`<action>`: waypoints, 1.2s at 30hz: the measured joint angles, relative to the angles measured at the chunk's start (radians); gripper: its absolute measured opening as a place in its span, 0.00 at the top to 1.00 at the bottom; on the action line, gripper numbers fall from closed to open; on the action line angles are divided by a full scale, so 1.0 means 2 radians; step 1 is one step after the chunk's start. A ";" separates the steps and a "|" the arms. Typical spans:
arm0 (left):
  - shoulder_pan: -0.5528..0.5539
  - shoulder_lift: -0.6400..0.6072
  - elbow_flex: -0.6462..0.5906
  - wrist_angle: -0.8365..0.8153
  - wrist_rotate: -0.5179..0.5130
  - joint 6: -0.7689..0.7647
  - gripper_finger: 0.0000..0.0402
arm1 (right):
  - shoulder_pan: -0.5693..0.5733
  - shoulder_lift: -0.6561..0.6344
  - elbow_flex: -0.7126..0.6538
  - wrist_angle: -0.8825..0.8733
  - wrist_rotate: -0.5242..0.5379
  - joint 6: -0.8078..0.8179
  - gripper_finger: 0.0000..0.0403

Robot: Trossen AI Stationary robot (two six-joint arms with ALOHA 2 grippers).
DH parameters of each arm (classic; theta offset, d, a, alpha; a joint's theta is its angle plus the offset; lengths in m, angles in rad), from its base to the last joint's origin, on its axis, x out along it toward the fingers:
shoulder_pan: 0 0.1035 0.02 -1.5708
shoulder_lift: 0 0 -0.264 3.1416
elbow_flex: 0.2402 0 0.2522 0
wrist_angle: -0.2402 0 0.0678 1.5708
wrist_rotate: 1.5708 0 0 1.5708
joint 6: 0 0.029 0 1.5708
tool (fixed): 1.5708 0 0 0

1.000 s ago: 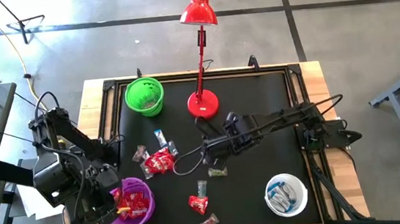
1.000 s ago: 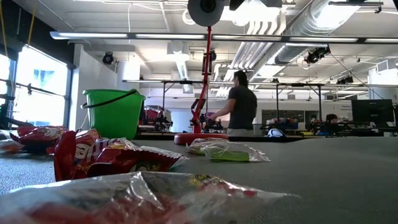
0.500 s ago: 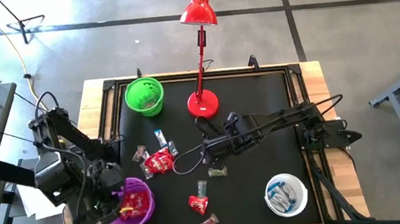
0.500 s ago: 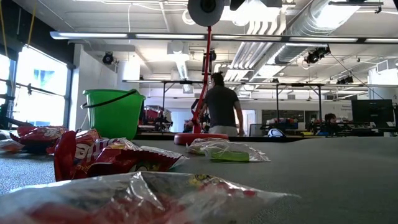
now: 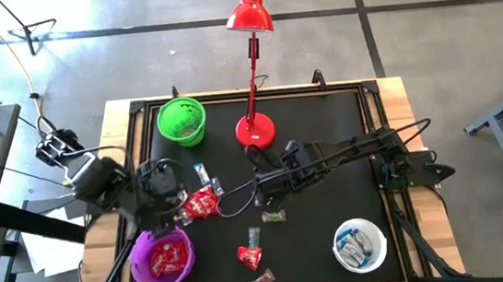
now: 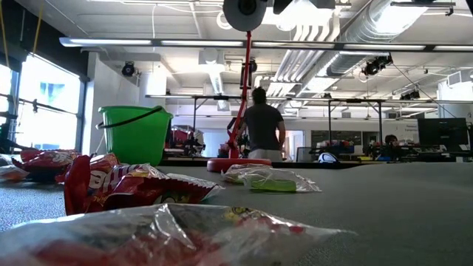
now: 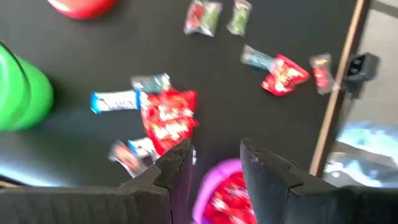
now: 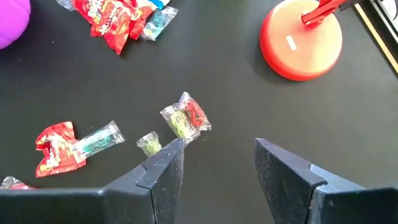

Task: Sort candy
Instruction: Put the red candy into the purple bucket

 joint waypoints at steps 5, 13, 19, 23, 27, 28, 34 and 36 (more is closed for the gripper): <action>0.051 0.001 -0.013 0.001 0.007 0.071 0.69 | 0.000 0.000 0.000 0.000 0.003 -0.014 0.52; 0.125 0.002 -0.124 0.001 0.068 0.160 0.69 | 0.000 0.000 0.000 0.000 0.004 -0.025 0.52; 0.160 0.001 -0.221 0.037 0.079 0.193 0.70 | 0.000 0.000 0.000 0.000 0.006 -0.041 0.52; 0.178 0.001 -0.274 0.105 0.098 0.207 0.70 | 0.000 0.000 0.000 0.000 0.014 -0.041 0.52; 0.192 0.000 -0.323 0.180 0.137 0.215 0.70 | 0.000 0.000 0.000 0.000 0.014 -0.042 0.52; 0.195 0.000 -0.334 0.193 0.150 0.215 0.70 | 0.000 0.000 0.000 0.000 0.014 -0.042 0.52; 0.209 0.000 -0.385 0.262 0.186 0.216 0.70 | 0.000 0.000 0.000 0.000 0.013 -0.042 0.52; 0.212 0.000 -0.399 0.276 0.192 0.216 0.70 | 0.000 0.000 0.000 0.000 0.013 -0.044 0.52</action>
